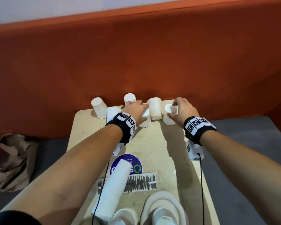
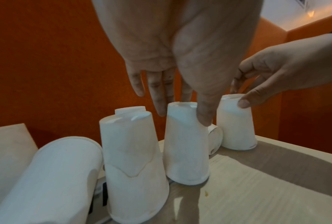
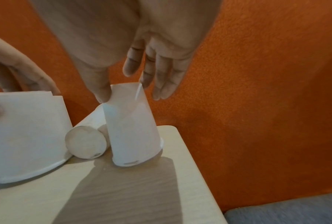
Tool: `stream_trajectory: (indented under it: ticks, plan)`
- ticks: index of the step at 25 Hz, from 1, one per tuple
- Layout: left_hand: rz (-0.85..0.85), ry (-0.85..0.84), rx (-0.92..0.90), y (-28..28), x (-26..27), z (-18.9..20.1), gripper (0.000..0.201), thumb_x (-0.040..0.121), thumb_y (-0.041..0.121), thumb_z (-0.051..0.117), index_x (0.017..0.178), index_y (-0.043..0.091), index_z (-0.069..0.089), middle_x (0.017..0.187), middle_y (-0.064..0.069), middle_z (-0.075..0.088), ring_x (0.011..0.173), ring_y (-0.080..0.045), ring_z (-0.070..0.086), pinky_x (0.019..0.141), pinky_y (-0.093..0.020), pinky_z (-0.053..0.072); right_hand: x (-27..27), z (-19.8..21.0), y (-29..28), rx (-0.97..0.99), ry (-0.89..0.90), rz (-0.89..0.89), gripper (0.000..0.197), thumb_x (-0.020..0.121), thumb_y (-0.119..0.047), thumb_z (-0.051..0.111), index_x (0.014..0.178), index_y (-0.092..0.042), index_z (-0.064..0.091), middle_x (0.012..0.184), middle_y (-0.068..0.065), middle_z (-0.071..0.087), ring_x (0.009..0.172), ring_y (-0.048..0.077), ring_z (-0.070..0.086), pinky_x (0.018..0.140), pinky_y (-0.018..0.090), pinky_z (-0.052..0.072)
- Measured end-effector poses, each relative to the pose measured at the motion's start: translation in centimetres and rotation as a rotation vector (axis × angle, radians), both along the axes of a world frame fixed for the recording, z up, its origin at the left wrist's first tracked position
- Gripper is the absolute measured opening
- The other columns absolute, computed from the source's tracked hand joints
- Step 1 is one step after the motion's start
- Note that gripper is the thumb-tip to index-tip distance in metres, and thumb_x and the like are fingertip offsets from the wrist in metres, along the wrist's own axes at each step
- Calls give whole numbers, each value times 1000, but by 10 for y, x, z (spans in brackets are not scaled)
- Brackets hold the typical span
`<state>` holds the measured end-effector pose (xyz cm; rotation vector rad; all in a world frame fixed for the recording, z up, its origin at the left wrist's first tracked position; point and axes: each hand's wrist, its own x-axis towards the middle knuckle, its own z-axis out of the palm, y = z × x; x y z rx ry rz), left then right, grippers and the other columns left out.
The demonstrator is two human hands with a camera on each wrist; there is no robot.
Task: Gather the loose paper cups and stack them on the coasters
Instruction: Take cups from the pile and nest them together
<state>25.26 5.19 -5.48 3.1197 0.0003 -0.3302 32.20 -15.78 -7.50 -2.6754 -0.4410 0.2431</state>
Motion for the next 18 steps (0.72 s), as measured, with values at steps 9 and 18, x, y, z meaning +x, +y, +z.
stream_trajectory:
  ticks: [9,18]
  plan:
    - [-14,-62,-39,6,-26,14,49,87,40,61,134,28,53,125,0,56,117,-23,54,103,-38,32,-38,15,-14,40,79,-37,59,77,-51,72,129,-25,60,127,-3,51,109,22,62,89,33,50]
    - [-28,-120,-222,15,-89,70,54,83,46,59,135,37,53,127,6,55,116,-25,55,107,-39,36,-127,82,-39,267,-2,61,50,78,-36,79,124,-28,61,113,-13,66,100,8,62,87,28,51]
